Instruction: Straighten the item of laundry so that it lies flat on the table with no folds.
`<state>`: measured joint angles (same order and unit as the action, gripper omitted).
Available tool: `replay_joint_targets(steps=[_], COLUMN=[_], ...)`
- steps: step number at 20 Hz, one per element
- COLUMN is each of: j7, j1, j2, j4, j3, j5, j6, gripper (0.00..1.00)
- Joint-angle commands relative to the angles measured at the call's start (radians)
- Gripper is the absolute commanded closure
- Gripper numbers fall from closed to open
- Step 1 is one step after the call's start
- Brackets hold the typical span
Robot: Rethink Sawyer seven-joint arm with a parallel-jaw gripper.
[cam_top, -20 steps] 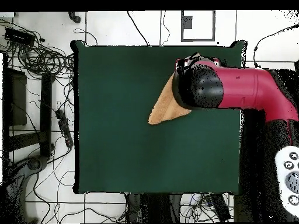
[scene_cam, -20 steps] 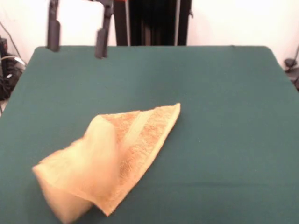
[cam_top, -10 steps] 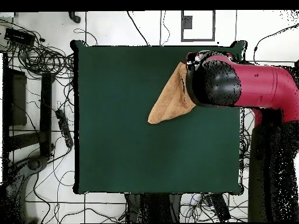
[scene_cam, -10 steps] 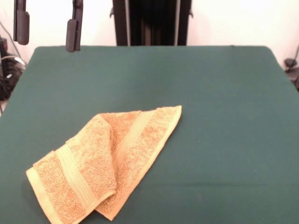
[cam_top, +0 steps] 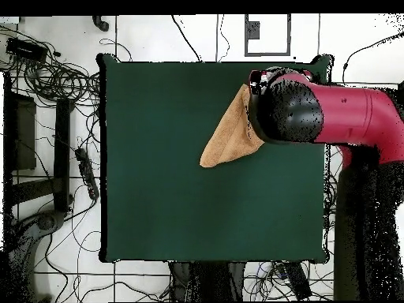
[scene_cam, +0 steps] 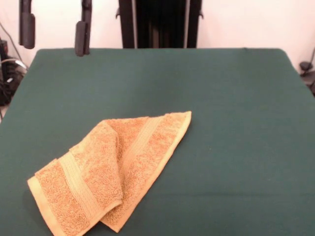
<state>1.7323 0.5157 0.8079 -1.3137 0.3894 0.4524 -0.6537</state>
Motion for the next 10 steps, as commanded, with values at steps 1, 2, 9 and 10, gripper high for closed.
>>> replay_joint_targets(steps=[1,2,9,10], j7=[-0.036,-0.018,0.049,0.054], j1=[-0.108,-0.121,-0.158,-0.158], j2=[-0.024,-0.024,-0.06,-0.063], j4=[-0.179,-0.183,-0.206,-0.209], j3=[0.035,0.024,-0.004,-0.004], j5=[0.037,0.037,0.016,0.009], j6=[-0.023,-0.027,0.011,0.012], gripper=[0.0,0.0,0.0,0.0])
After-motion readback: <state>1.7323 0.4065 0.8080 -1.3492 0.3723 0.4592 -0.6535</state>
